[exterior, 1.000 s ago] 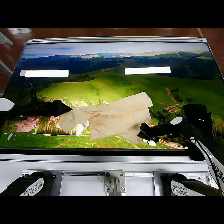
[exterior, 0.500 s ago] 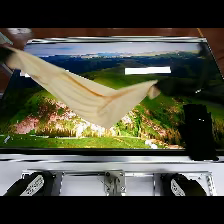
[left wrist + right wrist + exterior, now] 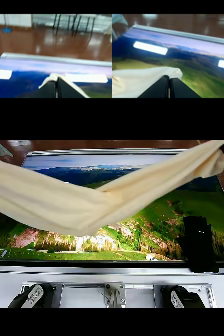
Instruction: Fold the shirts.
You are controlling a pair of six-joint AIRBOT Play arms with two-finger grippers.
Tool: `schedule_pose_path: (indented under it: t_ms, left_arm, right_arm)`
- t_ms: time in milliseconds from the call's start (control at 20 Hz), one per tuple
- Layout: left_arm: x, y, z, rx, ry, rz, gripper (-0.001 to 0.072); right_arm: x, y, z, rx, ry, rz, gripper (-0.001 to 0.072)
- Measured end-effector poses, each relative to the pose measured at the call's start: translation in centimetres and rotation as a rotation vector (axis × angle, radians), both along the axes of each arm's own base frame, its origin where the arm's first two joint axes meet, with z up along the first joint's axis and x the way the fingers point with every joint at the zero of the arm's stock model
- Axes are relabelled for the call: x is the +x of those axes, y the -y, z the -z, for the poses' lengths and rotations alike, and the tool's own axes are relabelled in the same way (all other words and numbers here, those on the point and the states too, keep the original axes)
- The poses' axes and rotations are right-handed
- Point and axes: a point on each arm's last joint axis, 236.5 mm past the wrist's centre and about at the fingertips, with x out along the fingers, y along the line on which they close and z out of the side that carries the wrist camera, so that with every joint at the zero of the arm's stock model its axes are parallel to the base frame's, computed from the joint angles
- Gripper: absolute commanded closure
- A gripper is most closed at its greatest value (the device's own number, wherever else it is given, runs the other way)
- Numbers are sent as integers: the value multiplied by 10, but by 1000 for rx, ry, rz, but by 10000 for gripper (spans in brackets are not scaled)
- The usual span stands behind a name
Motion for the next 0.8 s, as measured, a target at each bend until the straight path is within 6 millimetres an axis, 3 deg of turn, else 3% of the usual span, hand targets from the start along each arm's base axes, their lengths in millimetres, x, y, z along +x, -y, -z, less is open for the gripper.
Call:
schedule_pose_path:
  t_ms: [150,300,400,550,800]
  left_arm:
    - [27,-29,50,-66,-139,-36,665]
    - [66,-56,118,-147,-308,-34,665]
    - [94,-58,169,-202,-431,8,665]
    - [139,-33,244,-252,-602,124,665]
    - [213,40,375,-319,-827,264,662]
  right_arm:
    - [-3,14,41,-77,-174,33,648]
    - [2,19,107,-80,-441,33,648]
    - [11,15,154,-65,-594,16,647]
    - [49,2,220,-19,-702,18,648]
    - [133,2,315,56,-757,133,648]
